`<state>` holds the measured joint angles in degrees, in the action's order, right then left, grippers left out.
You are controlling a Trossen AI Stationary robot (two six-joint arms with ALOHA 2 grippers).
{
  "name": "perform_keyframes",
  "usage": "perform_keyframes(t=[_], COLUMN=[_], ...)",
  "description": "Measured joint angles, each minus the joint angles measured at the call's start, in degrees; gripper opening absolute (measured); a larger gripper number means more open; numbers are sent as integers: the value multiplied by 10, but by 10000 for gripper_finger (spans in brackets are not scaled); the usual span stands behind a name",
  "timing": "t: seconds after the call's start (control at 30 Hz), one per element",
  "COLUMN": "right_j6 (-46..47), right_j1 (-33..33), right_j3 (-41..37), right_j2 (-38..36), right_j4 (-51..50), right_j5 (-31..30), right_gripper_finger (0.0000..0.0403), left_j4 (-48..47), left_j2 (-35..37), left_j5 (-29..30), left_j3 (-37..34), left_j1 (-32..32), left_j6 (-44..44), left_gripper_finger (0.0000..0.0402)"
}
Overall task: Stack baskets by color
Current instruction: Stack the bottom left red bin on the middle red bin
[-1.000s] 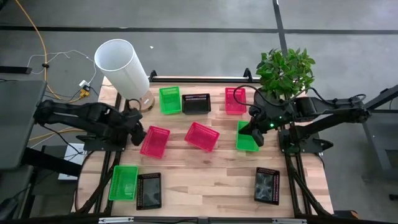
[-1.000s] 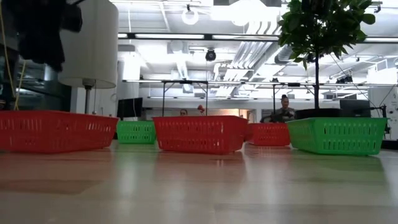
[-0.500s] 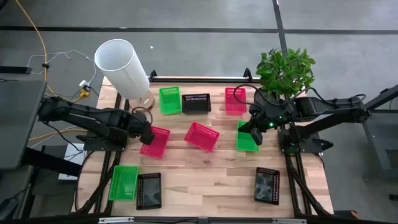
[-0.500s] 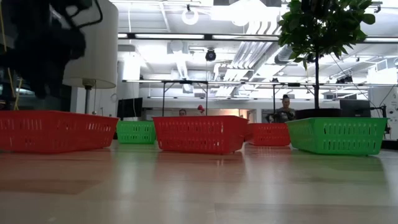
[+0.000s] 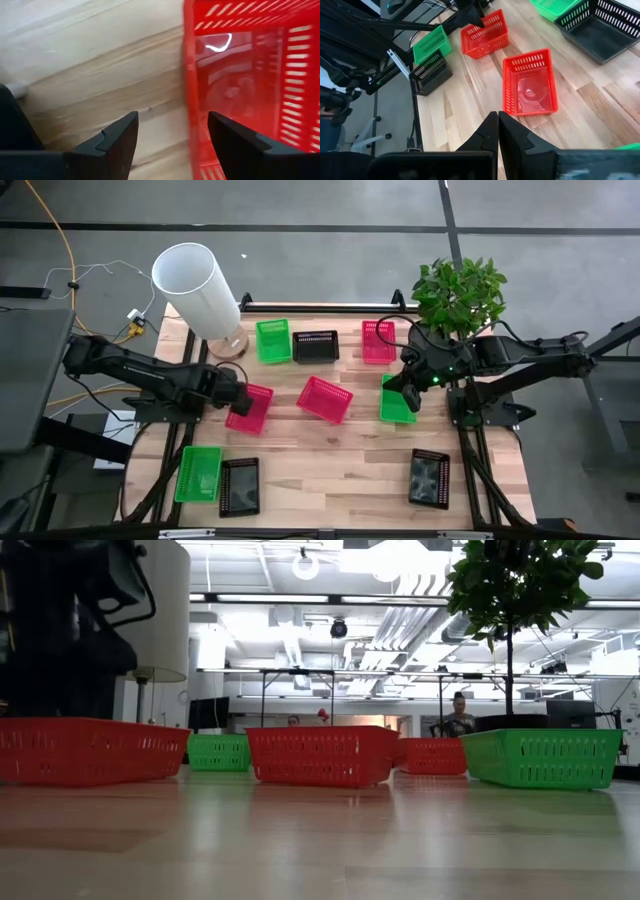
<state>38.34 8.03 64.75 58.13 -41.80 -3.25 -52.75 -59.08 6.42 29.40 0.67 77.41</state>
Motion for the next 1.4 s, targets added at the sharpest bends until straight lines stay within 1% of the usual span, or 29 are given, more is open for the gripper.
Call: perform_keyframes(t=[0.1, 0.2, 0.43, 0.47, 0.57, 0.63, 0.73, 0.87, 0.97, 1.07, 1.17, 1.3, 1.4], right_j6=[2, 2, 2, 2, 2, 2, 2, 2, -20, -65, -112, -168, -197], right_j1=[0, 0, 0, 0, 0, 0, 0, 0, 0, 0, 0, 0, 0], right_j3=[0, 0, 0, 0, 0, 0, 0, 0, 0, 0, 0, 0, 0], right_j2=[0, 0, 0, 0, 0, 0, 0, 0, 0, -1, -5, -15, -24], right_j4=[0, 0, 0, 0, 0, 0, 0, 9, 33, 99, 184, 273, 323], right_j5=[-5, -16, -28, -28, -28, -28, -28, -28, -29, -30, -32, -42, -49], right_gripper_finger=[0, 0, 0, 0, 0, 0, 0, 0, 0, 0, 0, 0, 0], left_j4=[0, 2, 2, 3, -5, -17, -41, -68, -66, -65, -62, -47, -13], left_j2=[-7, -10, -8, -5, 3, 14, 27, 30, 5, -44, -112, -215, -285], left_j5=[-3, -2, -2, -3, -10, -12, -12, -4, -3, -2, 6, 18, 18], left_j3=[-9, -12, -12, -12, -2, 17, 69, 168, 252, 335, 411, 492, 534], left_j1=[11, 24, 36, 36, 33, 26, 6, -42, -81, -114, -132, -134, -127], left_j6=[2, 5, -13, -20, -54, -83, -163, -323, -459, -575, -687, -821, -905], left_gripper_finger=[200, 158, 18, 10, 12, 5, 3, 1, 0, 0, 0, 0, 0])
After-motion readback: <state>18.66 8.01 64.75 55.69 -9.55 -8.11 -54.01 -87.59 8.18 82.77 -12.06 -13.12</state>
